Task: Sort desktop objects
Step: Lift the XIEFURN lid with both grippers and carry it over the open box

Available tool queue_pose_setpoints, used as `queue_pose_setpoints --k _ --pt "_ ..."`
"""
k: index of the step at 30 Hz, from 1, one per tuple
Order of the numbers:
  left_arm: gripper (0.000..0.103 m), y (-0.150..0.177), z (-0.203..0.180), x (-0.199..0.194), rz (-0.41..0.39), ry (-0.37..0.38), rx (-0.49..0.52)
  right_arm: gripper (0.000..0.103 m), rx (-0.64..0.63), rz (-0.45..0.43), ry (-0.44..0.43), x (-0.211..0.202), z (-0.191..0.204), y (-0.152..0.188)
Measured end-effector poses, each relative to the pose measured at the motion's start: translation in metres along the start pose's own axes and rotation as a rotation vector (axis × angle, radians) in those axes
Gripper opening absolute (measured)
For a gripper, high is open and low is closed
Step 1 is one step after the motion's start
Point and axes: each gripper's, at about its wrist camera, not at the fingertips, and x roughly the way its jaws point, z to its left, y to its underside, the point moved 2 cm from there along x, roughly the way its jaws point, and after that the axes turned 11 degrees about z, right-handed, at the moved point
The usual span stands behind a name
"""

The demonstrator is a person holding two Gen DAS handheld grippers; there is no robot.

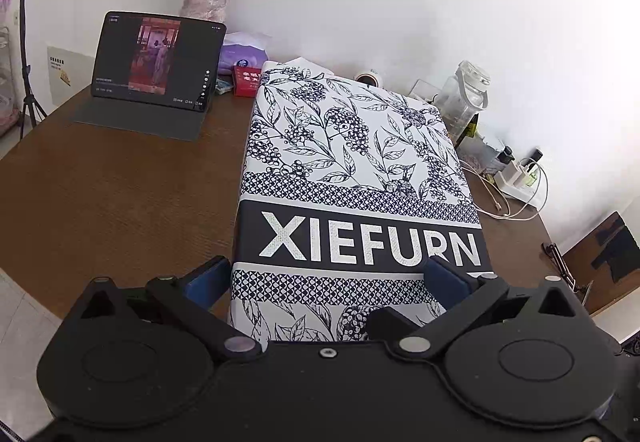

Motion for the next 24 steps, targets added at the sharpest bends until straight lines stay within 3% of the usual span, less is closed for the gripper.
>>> queue_pose_setpoints --k 17,24 --pt "0.103 0.025 -0.029 -0.032 -0.039 0.051 0.064 0.103 0.003 -0.054 0.058 -0.052 0.005 0.020" --pt "0.103 0.017 -0.048 -0.018 -0.024 0.086 0.117 0.103 0.052 -0.079 0.104 -0.055 -0.014 0.015"
